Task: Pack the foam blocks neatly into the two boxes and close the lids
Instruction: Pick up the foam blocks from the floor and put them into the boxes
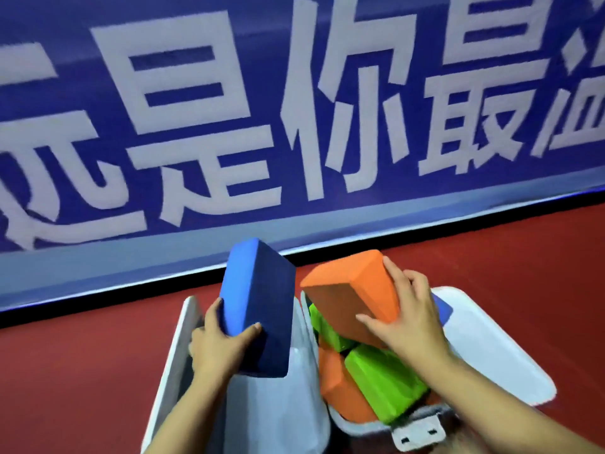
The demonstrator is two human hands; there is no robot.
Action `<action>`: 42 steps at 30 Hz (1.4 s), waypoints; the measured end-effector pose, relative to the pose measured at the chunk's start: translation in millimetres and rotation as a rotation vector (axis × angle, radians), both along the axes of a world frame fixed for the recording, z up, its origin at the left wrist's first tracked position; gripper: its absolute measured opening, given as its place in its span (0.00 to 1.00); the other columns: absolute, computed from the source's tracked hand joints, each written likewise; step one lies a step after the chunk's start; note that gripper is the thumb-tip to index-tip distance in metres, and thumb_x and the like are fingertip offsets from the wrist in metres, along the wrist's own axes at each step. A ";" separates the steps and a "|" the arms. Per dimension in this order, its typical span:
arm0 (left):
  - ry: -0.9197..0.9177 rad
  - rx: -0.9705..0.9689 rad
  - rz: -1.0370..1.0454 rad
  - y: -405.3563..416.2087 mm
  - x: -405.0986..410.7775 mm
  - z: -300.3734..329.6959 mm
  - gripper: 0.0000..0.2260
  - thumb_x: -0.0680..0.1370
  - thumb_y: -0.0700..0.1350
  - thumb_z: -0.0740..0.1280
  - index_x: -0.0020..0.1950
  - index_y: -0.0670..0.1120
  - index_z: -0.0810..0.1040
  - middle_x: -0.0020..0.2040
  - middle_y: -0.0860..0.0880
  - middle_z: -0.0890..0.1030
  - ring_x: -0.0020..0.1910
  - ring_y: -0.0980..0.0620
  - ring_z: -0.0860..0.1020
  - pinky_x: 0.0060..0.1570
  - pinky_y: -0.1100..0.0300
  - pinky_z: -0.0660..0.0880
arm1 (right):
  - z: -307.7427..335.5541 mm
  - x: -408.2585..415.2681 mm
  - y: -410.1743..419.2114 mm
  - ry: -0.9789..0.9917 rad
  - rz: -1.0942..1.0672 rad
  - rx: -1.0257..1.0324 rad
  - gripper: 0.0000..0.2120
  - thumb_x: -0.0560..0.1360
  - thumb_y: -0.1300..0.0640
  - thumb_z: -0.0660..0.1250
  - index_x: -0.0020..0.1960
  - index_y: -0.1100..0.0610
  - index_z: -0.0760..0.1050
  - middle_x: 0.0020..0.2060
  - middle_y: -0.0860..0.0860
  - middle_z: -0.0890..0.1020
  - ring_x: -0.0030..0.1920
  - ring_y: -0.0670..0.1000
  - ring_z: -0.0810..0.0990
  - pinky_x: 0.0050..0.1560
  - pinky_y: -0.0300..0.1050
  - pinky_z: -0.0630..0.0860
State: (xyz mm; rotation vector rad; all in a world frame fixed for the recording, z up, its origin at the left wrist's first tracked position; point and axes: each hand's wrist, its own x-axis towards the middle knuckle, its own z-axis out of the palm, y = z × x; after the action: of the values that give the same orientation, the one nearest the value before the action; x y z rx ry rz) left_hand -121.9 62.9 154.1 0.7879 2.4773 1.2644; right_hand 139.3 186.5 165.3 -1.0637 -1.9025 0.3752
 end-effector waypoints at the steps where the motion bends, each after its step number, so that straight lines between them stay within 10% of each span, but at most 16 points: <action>1: -0.019 -0.034 0.025 -7.6 -9.7 -10.9 0.48 0.51 0.69 0.65 0.71 0.59 0.63 0.63 0.45 0.74 0.62 0.41 0.73 0.61 0.46 0.71 | -5.4 -19.5 -6.2 0.002 0.029 -0.035 0.51 0.56 0.49 0.81 0.73 0.42 0.58 0.55 0.56 0.70 0.56 0.61 0.75 0.56 0.59 0.74; 9: -0.189 0.065 -0.104 -4.2 -12.3 -37.2 0.31 0.75 0.52 0.70 0.74 0.47 0.63 0.72 0.44 0.66 0.71 0.47 0.65 0.71 0.53 0.62 | -60.5 -115.0 -28.4 -0.363 0.266 -0.544 0.53 0.63 0.32 0.71 0.77 0.44 0.44 0.67 0.54 0.59 0.69 0.58 0.64 0.69 0.50 0.64; 19: -0.342 0.194 -0.743 102.4 186.7 7.9 0.26 0.72 0.52 0.70 0.68 0.52 0.68 0.62 0.48 0.74 0.60 0.53 0.75 0.58 0.62 0.72 | -43.5 59.6 53.6 -0.017 0.059 -0.617 0.34 0.72 0.54 0.71 0.74 0.53 0.61 0.66 0.57 0.65 0.59 0.53 0.76 0.61 0.45 0.72; 25: -0.493 -0.064 -1.133 139.0 352.0 -25.0 0.18 0.78 0.47 0.67 0.67 0.53 0.69 0.57 0.50 0.74 0.47 0.61 0.74 0.43 0.74 0.70 | -114.4 269.7 38.1 0.084 -0.376 -0.707 0.28 0.73 0.54 0.71 0.70 0.56 0.66 0.61 0.57 0.71 0.53 0.52 0.77 0.55 0.44 0.73; 32: -0.513 -0.587 -1.578 125.9 512.8 -98.1 0.20 0.79 0.43 0.66 0.70 0.45 0.66 0.48 0.52 0.74 0.31 0.71 0.71 0.32 0.78 0.66 | -261.2 427.2 -107.6 0.021 -0.727 -1.291 0.39 0.68 0.44 0.72 0.72 0.59 0.63 0.64 0.64 0.70 0.59 0.61 0.75 0.62 0.47 0.70; 37: -0.467 -0.780 -1.567 103.8 567.1 -151.3 0.22 0.69 0.56 0.71 0.59 0.50 0.72 0.45 0.47 0.79 0.39 0.54 0.76 0.41 0.64 0.71 | -337.0 454.6 -192.3 -0.011 -0.809 -1.639 0.40 0.71 0.45 0.71 0.75 0.58 0.56 0.67 0.63 0.67 0.68 0.61 0.66 0.62 0.45 0.68; 42: -0.324 -1.052 -1.590 98.1 576.5 -201.5 0.21 0.77 0.51 0.66 0.68 0.46 0.69 0.53 0.45 0.78 0.44 0.50 0.77 0.36 0.62 0.68 | -402.7 439.7 -241.3 -0.221 -0.776 -1.793 0.47 0.66 0.40 0.72 0.76 0.52 0.52 0.71 0.56 0.60 0.70 0.61 0.61 0.67 0.54 0.66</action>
State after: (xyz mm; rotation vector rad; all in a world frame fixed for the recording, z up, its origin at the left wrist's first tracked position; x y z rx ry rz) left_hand 454.6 161.1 -47.3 1.4196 1.1038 -0.4206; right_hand 579.0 -54.8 -237.4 -2.8394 -0.7114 1.6122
